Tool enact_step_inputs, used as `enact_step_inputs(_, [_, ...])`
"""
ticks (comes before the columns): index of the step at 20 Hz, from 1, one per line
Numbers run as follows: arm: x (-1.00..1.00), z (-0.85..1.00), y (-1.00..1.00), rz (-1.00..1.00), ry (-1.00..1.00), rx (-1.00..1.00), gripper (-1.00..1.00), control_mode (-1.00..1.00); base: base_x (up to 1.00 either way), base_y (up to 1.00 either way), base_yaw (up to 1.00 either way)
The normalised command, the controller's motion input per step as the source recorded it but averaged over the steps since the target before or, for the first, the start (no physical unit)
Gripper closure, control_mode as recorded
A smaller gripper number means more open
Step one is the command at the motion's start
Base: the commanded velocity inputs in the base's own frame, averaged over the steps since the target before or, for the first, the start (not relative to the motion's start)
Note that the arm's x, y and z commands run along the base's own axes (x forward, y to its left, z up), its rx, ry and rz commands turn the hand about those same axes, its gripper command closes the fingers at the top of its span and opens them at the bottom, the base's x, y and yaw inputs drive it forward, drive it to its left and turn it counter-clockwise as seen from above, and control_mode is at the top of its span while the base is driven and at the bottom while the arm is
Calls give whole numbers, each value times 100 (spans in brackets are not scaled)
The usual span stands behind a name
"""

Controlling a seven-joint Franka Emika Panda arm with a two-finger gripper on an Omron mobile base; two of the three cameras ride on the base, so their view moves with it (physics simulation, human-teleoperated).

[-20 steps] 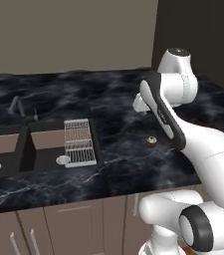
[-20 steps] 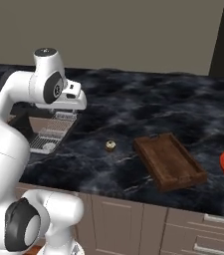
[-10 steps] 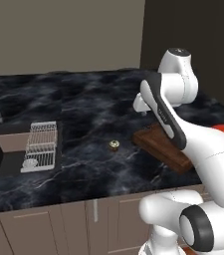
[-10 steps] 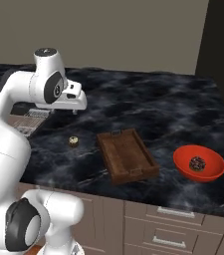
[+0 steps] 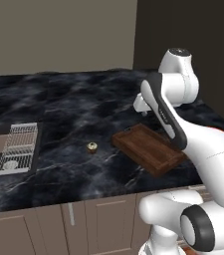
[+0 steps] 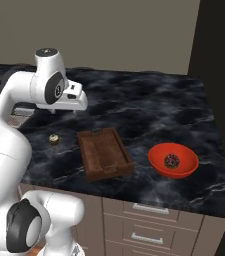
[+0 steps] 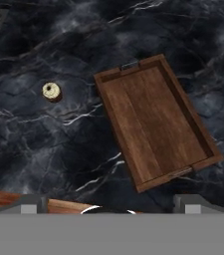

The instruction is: Place the bowl with cake and the cupcake onto the tray.

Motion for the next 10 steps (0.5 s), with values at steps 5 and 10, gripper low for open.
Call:
enact_step_inputs(5, [0, 0, -2, 0, 0, 1, -100, -100, 0, -8, 0])
enact_step_inputs(10, [7, -1, 12, 1, 0, 1, -100, -100, 0, 0, 0])
